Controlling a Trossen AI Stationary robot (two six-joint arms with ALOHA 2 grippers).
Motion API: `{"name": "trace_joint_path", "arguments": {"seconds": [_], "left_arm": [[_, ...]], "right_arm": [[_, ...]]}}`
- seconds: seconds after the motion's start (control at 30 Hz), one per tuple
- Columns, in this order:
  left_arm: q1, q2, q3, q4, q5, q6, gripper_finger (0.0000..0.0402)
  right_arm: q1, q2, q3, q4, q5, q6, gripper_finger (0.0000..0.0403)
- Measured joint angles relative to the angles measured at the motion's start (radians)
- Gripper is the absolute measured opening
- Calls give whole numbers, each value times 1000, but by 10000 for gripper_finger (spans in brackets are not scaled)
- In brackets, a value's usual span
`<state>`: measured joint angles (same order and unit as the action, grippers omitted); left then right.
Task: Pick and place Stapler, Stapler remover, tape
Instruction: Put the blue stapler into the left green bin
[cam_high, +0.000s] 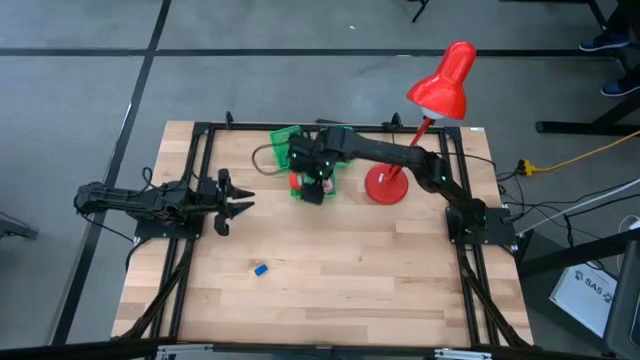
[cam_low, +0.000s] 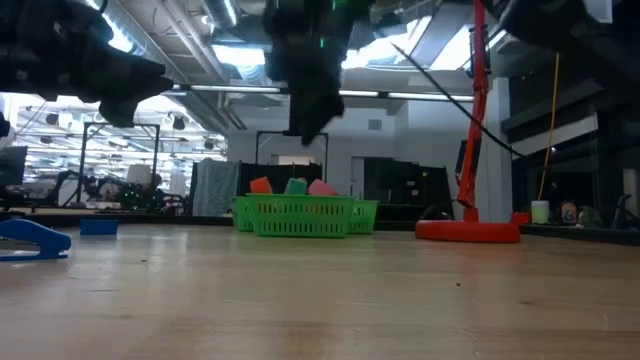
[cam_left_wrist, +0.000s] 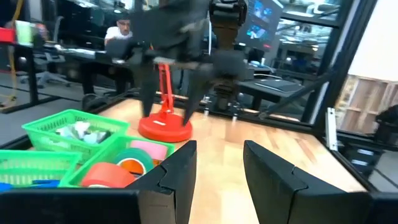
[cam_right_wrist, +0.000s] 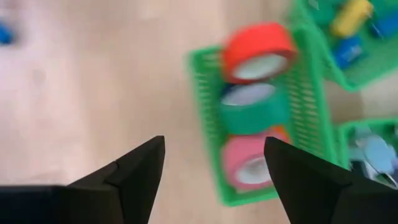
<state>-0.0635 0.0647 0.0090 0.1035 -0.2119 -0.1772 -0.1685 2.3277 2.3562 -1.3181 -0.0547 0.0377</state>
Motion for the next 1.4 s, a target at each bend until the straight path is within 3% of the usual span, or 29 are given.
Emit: {"name": "trace_joint_path", "arguments": {"seconds": [0.47,1.0,1.17,1.27,1.4], "left_arm": [[0,0,0,0,-2,-54,128],[0,0,0,-56,32,-116,127],[0,0,0,-56,32,-101,127],[0,0,0,-56,30,-99,128],[0,0,0,-57,19,-97,128]], "right_arm": [[213,-137,-7,-40,42,-42,282],[270,-200,-48,-111,66,15,282],[289,-329,-296,16,124,54,282],[303,-487,-574,188,196,118,282],[323,-734,-978,486,212,237,282]]}}
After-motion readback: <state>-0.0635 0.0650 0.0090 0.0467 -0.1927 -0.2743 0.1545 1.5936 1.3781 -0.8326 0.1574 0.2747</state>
